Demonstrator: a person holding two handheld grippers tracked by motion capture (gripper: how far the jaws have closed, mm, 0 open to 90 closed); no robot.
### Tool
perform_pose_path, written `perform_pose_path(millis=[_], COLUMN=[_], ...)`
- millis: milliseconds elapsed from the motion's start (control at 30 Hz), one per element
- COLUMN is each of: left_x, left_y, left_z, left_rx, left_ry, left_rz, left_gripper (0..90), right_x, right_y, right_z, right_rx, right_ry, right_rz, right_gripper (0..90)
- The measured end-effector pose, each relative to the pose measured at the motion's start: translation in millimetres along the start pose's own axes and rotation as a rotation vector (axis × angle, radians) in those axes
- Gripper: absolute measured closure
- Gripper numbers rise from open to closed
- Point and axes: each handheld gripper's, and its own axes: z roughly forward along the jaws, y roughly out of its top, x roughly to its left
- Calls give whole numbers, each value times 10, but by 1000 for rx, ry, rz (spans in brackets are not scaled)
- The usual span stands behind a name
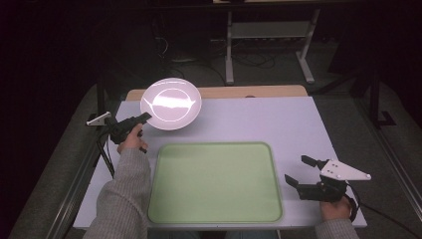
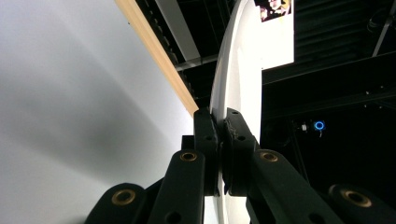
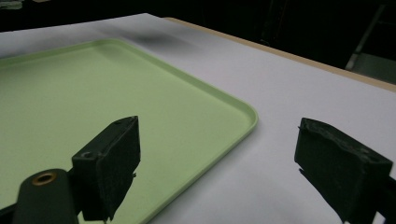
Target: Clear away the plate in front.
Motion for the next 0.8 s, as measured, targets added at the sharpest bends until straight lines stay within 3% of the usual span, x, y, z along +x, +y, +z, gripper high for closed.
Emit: perform_pose_path(millis=[400,800], left_x=[71,323], left_y=[-62,-213], left_z=[-239,-409], left_rx=[17,61], left_ry=[-41,15], left_rz=[15,19], left_gripper=[862,862], right_x=[-1,8], right_y=[1,6], right_z=[2,9], right_rx=[-7,-7], right_ry=[1,2], right_rz=[11,14], right_gripper=[135,135])
